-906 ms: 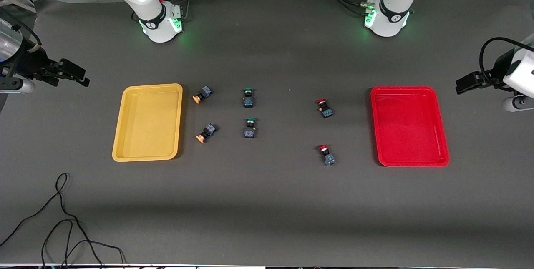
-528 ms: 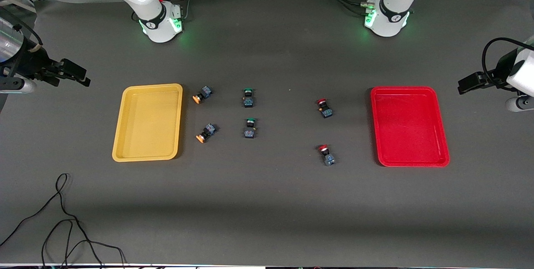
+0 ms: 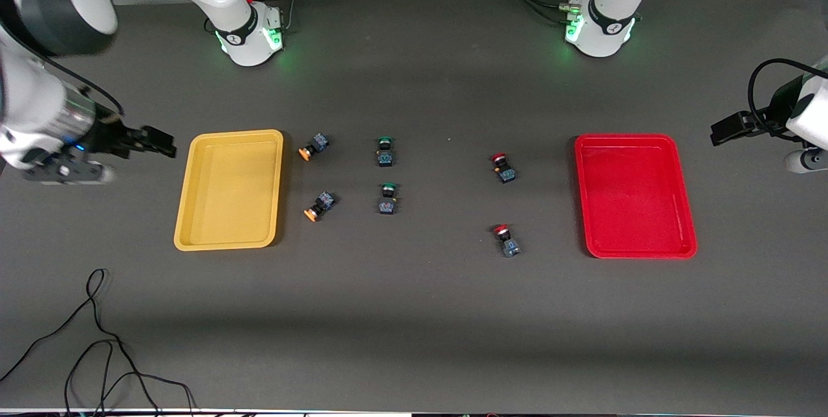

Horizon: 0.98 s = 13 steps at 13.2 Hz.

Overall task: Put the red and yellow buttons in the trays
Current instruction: 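Reach the right gripper toward the orange-capped button beside the yellow tray, then grasp the orange button with the right gripper while the left gripper reaches the red tray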

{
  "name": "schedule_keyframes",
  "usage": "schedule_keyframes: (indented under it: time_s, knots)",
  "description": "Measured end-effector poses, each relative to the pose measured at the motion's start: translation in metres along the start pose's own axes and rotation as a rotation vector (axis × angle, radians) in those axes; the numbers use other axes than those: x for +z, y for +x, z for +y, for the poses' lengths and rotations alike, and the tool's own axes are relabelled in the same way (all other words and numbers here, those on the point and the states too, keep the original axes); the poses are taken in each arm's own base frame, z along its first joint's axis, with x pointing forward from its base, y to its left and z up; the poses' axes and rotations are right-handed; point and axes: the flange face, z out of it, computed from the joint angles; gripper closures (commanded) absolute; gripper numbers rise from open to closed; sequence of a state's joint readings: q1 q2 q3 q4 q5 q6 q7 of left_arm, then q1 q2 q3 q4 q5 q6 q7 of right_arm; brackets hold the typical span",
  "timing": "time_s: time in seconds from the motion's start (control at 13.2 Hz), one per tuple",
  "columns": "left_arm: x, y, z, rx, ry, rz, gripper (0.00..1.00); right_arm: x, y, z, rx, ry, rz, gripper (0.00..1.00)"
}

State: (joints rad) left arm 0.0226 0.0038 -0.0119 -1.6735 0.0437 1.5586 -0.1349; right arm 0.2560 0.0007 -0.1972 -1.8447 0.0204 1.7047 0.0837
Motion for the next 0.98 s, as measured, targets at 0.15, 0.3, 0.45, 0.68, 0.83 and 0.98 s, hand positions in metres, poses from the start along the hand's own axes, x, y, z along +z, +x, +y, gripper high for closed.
schedule_keyframes:
  time_s: [0.15,0.3,0.45,0.68,0.83,0.98]
  knots:
    - [0.0,0.0,-0.001,-0.006,0.0,-0.001,0.0,0.007,-0.003,-0.018,0.088,-0.004,-0.027,0.0]
    - [0.001,0.0,0.0,-0.015,0.0,-0.002,0.0,0.022,-0.012,-0.055,0.234,-0.01,-0.049,0.0]
    - [0.001,0.0,0.001,-0.015,0.001,-0.002,0.0,0.056,-0.025,-0.108,0.408,-0.03,-0.042,0.0]
    - [0.001,0.0,0.002,-0.016,0.001,-0.002,0.0,0.123,-0.06,-0.164,0.583,-0.047,-0.023,0.0]
    - [0.001,0.0,0.002,-0.017,0.001,-0.002,0.0,0.159,-0.077,-0.167,0.675,-0.036,-0.05,0.0]
    - [0.001,0.0,0.002,-0.017,0.001,-0.002,0.0,0.186,-0.085,-0.157,0.729,-0.019,-0.085,0.0]
